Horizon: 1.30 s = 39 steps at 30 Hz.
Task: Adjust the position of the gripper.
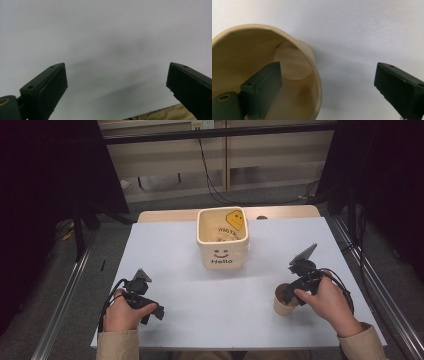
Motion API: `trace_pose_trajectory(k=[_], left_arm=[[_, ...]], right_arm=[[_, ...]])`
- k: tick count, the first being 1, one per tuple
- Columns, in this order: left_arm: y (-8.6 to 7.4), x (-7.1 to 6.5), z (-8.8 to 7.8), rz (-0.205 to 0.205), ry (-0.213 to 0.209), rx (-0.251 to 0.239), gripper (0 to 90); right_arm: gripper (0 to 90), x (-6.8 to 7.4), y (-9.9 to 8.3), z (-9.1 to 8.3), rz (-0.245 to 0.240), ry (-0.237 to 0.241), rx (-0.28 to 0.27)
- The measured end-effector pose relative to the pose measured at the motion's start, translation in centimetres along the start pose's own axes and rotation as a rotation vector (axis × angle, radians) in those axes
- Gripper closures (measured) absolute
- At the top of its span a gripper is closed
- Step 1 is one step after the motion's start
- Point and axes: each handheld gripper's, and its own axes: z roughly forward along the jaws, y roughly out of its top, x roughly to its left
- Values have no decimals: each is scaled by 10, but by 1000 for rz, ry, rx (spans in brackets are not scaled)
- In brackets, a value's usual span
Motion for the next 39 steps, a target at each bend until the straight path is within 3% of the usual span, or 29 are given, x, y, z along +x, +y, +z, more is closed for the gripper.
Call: trace_pose_trajectory(k=[10, 21, 23, 27, 32, 39], left_arm=[[1, -2, 1, -2, -10, 2, 31], [1, -1, 1, 15, 4, 4, 31], [0, -2, 2, -6, -3, -4, 31], [0, -3, 1, -10, -10, 2, 31], [0, -1, 0, 12, -1, 5, 31], [0, -2, 1, 3, -6, -2, 31]], right_arm=[[76, 0, -1, -5, 0, 4, 4], [74, -6, -1, -27, -1, 13, -26], [74, -8, 0, -32, -8, 12, -32], [74, -7, 1, -39, -11, 12, -31], [73, -6, 5, -62, -18, 11, -45], [61, -4, 8, -89, -16, -9, -51]])
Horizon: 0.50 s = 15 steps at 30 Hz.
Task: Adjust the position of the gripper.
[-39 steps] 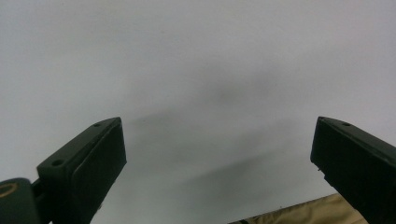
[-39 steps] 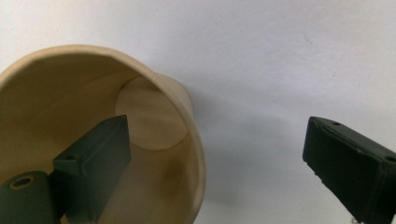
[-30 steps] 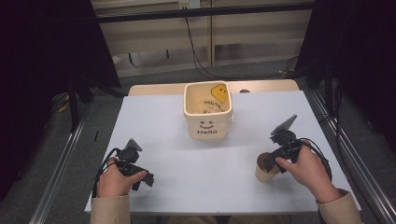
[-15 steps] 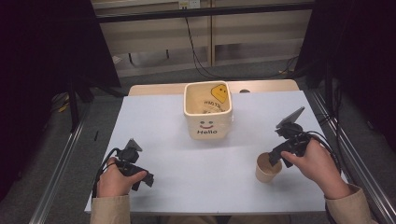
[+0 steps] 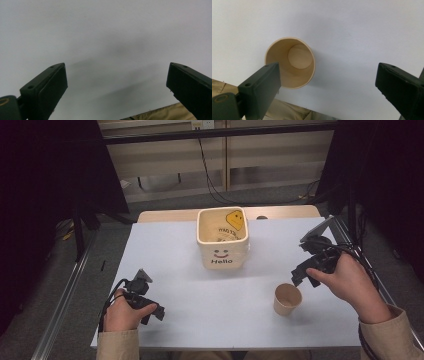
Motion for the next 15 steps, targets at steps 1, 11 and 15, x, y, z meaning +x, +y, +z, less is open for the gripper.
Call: trace_pose_trajectory(k=[1, 11, 15], left_arm=[[0, 0, 0, -2, -1, 0, 31], [1, 0, 0, 14, -1, 18, 31], [1, 0, -1, 9, 0, 14, 31]], right_arm=[[61, 0, 1, -2, -3, -2, -5], [61, 8, 4, -3, -28, -10, 19], [61, 8, 8, -13, -33, -14, 29]])
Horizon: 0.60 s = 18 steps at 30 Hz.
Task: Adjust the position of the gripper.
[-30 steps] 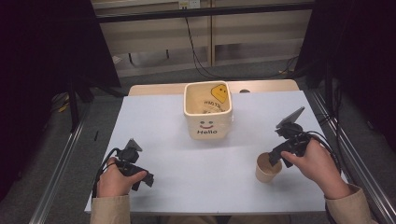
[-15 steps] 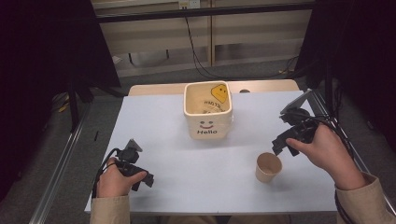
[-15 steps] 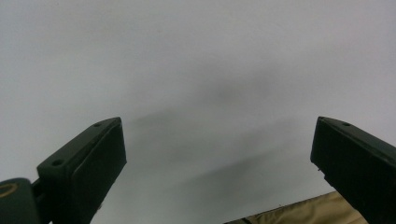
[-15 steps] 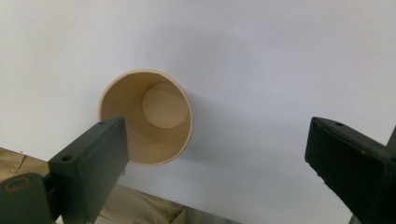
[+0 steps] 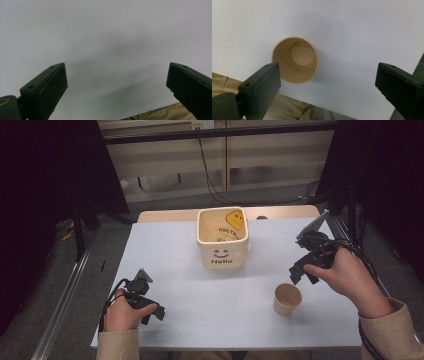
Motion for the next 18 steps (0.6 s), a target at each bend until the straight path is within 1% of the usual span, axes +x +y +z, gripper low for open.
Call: trace_pose_trajectory(k=[2, 3, 4, 5, 7, 8, 10, 11, 13, 14, 18], left_arm=[[0, 0, 0, 0, 0, 0, 31], [0, 0, 0, 0, 0, 0, 32], [0, 1, 0, 9, 5, 3, 32], [0, 0, 0, 10, 6, 3, 32], [0, 0, 0, 9, 5, 2, 32], [0, 0, 0, 9, 6, 1, 32], [1, 0, 0, 9, 5, 1, 32], [0, 0, 0, 9, 5, 0, 32], [1, 0, 0, 10, 4, 1, 32], [1, 0, 0, 4, -5, -1, 32], [1, -1, 1, 4, -5, -3, 32]], right_arm=[[58, 0, 1, -6, 1, -7, 0], [58, 0, 1, -6, 1, -7, 0], [57, 0, 2, -8, -3, -7, 3], [57, 1, 3, -12, -10, -9, 2], [57, 2, 4, -13, -9, -14, 1], [58, 5, 5, -15, -16, -7, 3], [59, 6, 6, -16, -15, -6, 6], [59, 6, 6, -16, -22, -6, 6], [58, 8, 7, -17, -26, -10, 5], [58, 9, 8, -20, -28, -11, 3], [57, 12, 8, -21, -31, -19, 4]])
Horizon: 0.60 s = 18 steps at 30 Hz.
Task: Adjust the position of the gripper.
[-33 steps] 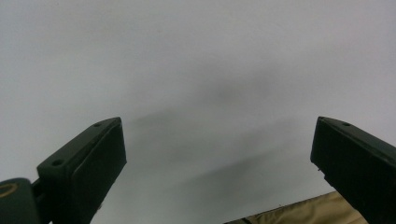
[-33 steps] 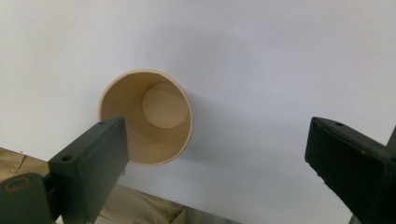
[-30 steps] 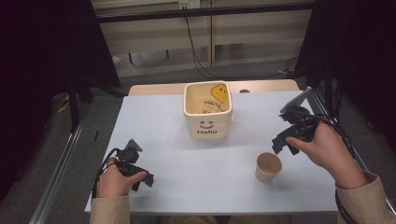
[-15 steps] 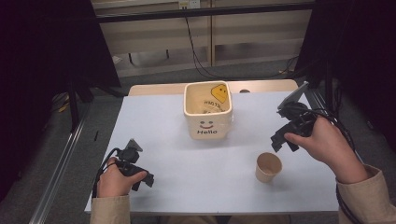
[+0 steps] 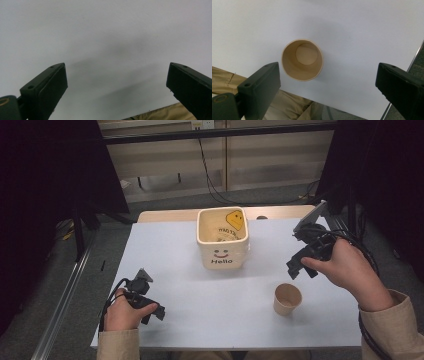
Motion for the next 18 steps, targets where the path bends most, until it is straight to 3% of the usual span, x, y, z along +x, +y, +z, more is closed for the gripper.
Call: trace_pose_trajectory(k=[6, 12, 18], left_arm=[[0, 0, 0, -1, 0, -4, 32], [0, 0, -1, 10, 11, -9, 32], [0, 1, -1, 7, 10, -9, 32]], right_arm=[[57, 11, 2, -1, -21, 7, -6], [61, 30, 5, 3, -71, 17, -1], [59, 31, 5, 3, -78, 11, -1]])
